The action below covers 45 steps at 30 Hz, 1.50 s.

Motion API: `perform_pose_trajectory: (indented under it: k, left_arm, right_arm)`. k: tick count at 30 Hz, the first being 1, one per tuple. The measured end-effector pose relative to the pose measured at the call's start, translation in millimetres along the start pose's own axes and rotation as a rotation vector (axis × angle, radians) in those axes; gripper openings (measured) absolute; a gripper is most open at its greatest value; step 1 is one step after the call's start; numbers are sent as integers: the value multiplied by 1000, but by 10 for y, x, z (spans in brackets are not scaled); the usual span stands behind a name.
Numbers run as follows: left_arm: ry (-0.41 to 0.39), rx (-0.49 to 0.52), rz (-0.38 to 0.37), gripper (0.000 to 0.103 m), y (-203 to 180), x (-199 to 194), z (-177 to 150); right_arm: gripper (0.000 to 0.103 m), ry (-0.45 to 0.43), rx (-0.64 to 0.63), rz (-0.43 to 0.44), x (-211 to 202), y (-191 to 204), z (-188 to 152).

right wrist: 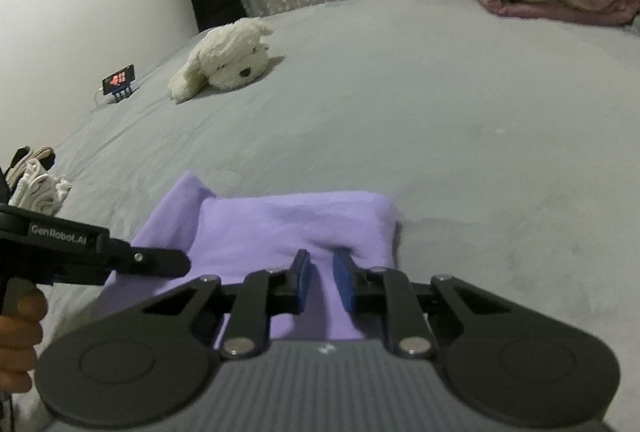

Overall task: Fold clothes
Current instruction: 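Hold the folded pants edge with the left gripper while the right gripper opens, then grasp the folded lavender pants edge with the right gripper beside the left gripper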

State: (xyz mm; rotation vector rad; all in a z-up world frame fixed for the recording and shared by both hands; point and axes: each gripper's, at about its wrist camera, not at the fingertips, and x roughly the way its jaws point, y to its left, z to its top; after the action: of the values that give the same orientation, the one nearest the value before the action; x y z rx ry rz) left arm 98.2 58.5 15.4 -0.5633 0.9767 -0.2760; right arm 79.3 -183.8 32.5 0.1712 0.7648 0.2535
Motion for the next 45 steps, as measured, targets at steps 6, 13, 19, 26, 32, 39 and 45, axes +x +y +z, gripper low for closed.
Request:
perform_pose_trajectory:
  k: [6, 13, 19, 26, 32, 39, 45]
  left_arm:
    - [-2, 10, 8, 19, -9, -3, -10]
    - [-3, 25, 14, 19, -20, -18, -27]
    - [1, 19, 13, 19, -8, -21, -23]
    - [5, 16, 14, 19, -16, -16, -8]
    - [5, 10, 11, 19, -7, -12, -9]
    - [5, 8, 11, 19, -6, -2, -11]
    - [10, 7, 3, 19, 16, -2, 3]
  right_arm:
    - [15, -24, -3, -25, -10, -29, 9]
    - [20, -28, 37, -45, -38, -56, 40]
    - [36, 37, 164, -19, -143, -298, 126]
    - [54, 151, 363, 136, -143, -708, 122]
    - [55, 163, 395, 210, 23, -695, 43]
    - [55, 84, 363, 238, 191, -598, 34]
    - [46, 98, 427, 276, 396, -705, 212]
